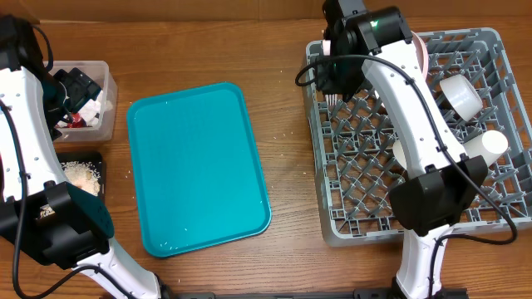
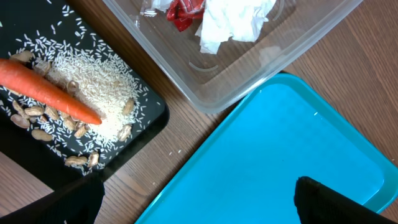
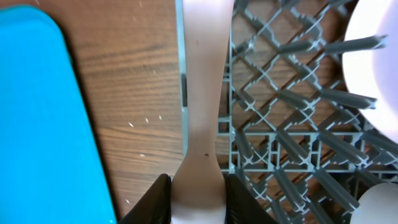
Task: Sort waste into correct bins and load items into the dishwasher rack
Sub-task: 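Carry the white fork right and place it in the rack's left side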
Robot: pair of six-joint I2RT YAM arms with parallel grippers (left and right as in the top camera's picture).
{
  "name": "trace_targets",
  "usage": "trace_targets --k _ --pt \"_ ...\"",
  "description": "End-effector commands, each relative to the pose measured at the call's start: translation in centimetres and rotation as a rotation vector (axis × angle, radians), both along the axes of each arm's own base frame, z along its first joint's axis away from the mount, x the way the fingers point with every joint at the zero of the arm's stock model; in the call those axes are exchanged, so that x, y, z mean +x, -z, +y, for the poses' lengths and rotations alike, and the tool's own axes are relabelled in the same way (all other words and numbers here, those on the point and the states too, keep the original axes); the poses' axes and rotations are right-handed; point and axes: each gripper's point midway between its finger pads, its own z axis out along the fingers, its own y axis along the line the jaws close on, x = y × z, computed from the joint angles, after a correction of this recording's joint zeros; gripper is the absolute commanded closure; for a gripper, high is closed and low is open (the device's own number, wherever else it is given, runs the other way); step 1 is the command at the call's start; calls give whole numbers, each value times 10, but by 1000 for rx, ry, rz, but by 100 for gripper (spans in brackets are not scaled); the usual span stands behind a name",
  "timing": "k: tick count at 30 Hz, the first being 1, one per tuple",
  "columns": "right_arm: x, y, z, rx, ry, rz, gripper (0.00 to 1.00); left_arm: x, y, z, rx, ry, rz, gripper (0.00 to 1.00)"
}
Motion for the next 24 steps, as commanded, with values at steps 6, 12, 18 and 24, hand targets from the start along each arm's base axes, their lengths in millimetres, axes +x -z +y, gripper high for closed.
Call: trace_targets --k 6,12,18,24 --pt "2 37 -8 0 -31 35 91 0 -12 -1 5 -15 -34 0" --pt "4 59 -11 -3 -25 43 67 0 -12 -1 5 -15 -34 0" --pt "3 60 -11 -3 -19 49 33 0 -12 -1 5 -16 -34 0" --pt "1 50 -12 2 28 52 26 0 -12 -1 5 -15 -34 0"
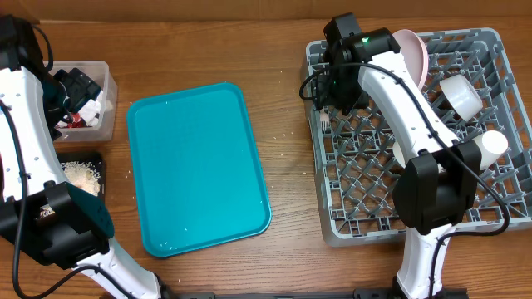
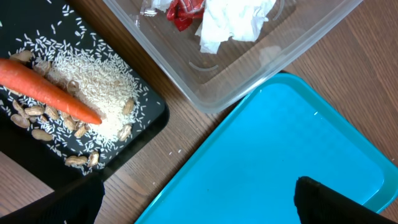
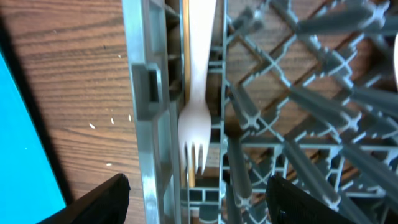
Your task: Sort waste into correct bins and load items into the dishwasher rack
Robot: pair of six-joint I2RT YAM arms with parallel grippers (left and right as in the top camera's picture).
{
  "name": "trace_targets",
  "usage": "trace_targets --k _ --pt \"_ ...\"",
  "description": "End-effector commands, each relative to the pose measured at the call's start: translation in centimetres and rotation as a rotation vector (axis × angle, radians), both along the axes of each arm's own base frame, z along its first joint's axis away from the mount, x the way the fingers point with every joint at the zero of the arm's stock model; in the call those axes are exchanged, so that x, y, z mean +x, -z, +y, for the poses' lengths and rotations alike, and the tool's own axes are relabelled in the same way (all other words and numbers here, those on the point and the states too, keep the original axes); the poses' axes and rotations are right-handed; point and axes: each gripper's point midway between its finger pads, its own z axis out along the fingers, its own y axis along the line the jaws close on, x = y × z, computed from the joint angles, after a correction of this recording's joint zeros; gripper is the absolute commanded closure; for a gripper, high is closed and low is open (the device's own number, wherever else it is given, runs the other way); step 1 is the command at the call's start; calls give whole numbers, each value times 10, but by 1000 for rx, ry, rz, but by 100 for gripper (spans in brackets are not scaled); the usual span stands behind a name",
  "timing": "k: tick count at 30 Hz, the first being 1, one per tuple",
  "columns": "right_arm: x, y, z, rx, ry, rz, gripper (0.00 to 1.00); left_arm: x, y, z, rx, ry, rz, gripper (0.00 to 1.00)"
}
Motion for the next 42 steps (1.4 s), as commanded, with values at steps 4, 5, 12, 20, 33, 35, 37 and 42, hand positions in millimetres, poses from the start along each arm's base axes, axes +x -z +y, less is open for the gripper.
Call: trace_targets --k 4,5,12,20,33,35,37,42 --pt "-1 -46 -2 32 83 -62 26 0 -13 -1 6 -15 -35 0" --pt "-2 -57 -3 38 98 -79 26 0 -13 -1 5 -15 -34 0" --pt "-40 -143 -29 40 225 -227 3 0 -13 -1 5 -15 -34 0" --pt "-104 -185 -59 -15 261 -240 0 0 -13 -1 6 -15 -35 0" --pt "-184 -135 -67 7 295 -46 0 0 -13 -1 6 -15 -35 0" --pt "-191 -126 -56 57 283 15 0 0 -13 -1 6 -15 -35 0" --pt "-195 -120 -50 83 278 54 0 0 -13 -1 5 -15 -34 0" --pt "-190 -120 -42 119 272 56 0 0 -13 -1 6 -15 -35 0"
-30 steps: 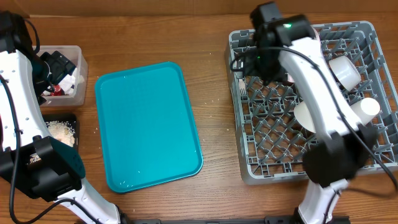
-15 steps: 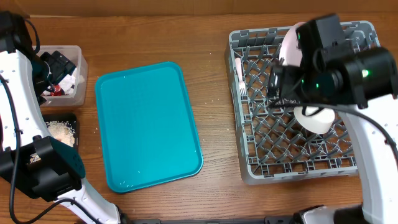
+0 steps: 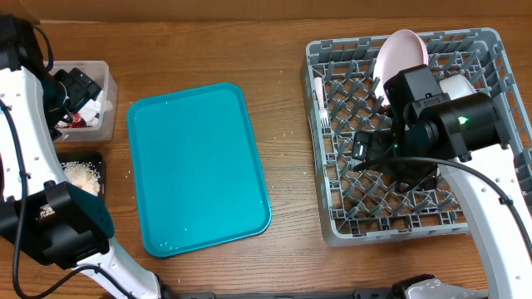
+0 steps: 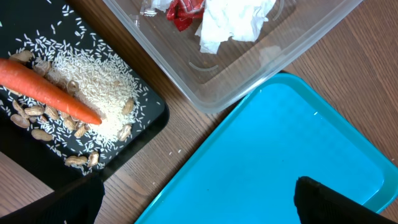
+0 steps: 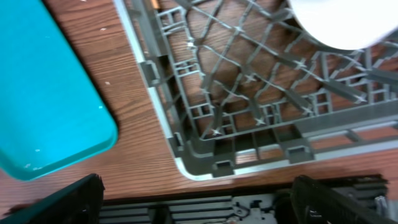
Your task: Sort waste into correct bins and load items into the dishwasher rack
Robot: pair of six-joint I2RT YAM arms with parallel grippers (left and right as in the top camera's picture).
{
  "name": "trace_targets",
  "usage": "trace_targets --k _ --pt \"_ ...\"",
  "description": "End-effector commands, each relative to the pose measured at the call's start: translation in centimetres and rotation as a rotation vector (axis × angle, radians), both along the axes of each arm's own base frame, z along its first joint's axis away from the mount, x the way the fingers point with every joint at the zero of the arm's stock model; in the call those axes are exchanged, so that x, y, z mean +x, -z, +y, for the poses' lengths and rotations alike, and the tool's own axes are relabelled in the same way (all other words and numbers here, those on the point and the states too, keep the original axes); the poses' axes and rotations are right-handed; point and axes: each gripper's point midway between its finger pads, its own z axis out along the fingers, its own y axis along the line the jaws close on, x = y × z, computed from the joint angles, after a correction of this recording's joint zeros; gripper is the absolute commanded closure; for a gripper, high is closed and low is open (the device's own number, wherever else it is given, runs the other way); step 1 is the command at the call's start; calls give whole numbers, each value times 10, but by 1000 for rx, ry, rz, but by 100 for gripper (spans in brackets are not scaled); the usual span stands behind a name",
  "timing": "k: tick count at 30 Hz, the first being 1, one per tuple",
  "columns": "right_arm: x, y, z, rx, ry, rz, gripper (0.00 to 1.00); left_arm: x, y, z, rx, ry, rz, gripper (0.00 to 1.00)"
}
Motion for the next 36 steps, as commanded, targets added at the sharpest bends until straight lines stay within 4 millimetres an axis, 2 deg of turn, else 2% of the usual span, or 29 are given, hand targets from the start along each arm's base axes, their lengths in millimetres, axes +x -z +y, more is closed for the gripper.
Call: trace_targets --k 1,10,18,23,29,36 --pt "2 -2 9 53 2 -5 0 0 -12 -1 6 -15 -34 0" --pt "5 -2 9 52 -5 -17 0 0 -12 -1 6 -15 -34 0" --pt "39 0 20 86 -81 -183 0 0 -12 -1 6 -15 -34 0" --pt "38 20 20 98 -95 -233 0 0 -12 -1 6 -15 -34 0" --pt "41 49 19 123 -196 -408 0 0 -12 -1 6 -16 -34 0" --pt "32 91 -2 198 -132 -612 0 0 -12 -1 6 -15 -34 0"
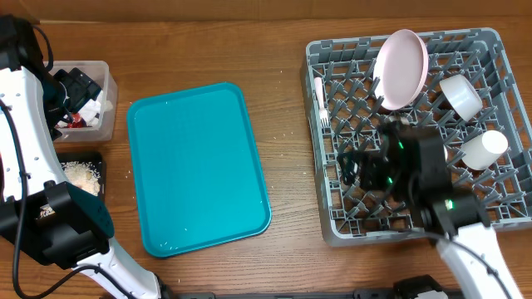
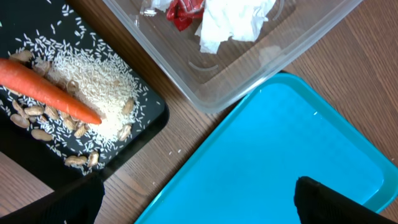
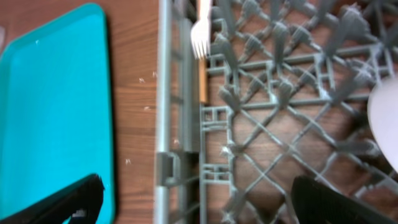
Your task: Sort waste into correct bins and load items into the dishwasher rack
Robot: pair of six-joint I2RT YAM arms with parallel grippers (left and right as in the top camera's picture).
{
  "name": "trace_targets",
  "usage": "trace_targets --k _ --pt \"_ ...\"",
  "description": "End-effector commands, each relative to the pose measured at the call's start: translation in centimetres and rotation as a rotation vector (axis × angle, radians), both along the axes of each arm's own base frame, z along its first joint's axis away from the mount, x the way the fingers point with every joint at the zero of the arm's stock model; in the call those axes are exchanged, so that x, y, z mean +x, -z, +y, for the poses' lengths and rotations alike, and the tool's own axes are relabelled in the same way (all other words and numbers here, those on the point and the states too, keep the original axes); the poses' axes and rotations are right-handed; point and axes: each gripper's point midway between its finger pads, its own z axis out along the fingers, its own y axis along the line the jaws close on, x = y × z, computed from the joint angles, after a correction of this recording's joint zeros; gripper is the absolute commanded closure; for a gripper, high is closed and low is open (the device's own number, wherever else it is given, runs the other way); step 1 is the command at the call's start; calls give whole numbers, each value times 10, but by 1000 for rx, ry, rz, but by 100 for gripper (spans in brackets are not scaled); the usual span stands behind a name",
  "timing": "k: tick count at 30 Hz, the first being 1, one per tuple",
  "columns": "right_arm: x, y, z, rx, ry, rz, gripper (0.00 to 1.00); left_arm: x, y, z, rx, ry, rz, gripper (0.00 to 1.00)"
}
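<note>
A white plastic fork (image 3: 202, 28) lies in the grey dishwasher rack (image 3: 166, 124) along its left wall, also visible as the fork (image 1: 319, 100) from overhead. My right gripper (image 3: 198, 196) is open and empty above the rack's left side, blurred as the right gripper (image 1: 356, 166) overhead. A pink plate (image 1: 401, 56) and two white cups (image 1: 460, 93) stand in the rack. My left gripper (image 2: 199, 199) is open and empty over the teal tray's (image 2: 280, 162) corner, near the bins.
A clear bin (image 2: 249, 56) holds white tissue and a red wrapper. A black tray (image 2: 87, 106) holds rice, peanuts and a carrot (image 2: 50, 90). The bare teal tray (image 1: 195, 166) lies between bins and rack.
My right arm has moved: its camera looked at the rack's front corner and table edge, and now faces the rack's left wall with the fork. The left arm has not moved.
My right gripper was shut on the white fork at the rack's far left corner. Then the fork lay in the rack along its left wall with the gripper open above it. The arm then stood over the rack's middle, and now over its front left part.
</note>
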Motion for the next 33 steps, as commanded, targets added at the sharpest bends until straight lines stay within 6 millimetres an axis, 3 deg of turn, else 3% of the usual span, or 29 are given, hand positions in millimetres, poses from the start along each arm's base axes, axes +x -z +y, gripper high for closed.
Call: trace_targets --k 1,11,15,23,33 --pt "-12 16 -11 48 10 -74 0 0 -13 -1 6 -15 -34 0" --pt "-25 11 -20 44 -83 -550 0 0 -13 -1 6 -15 -34 0" --pt "-27 -4 -29 7 -41 -670 0 0 -13 -1 6 -15 -34 0" --pt "-33 -38 -45 -42 47 -829 0 0 -13 -1 6 -15 -34 0" --pt "-37 -55 -59 -71 128 -946 0 0 -13 -1 6 -15 -34 0"
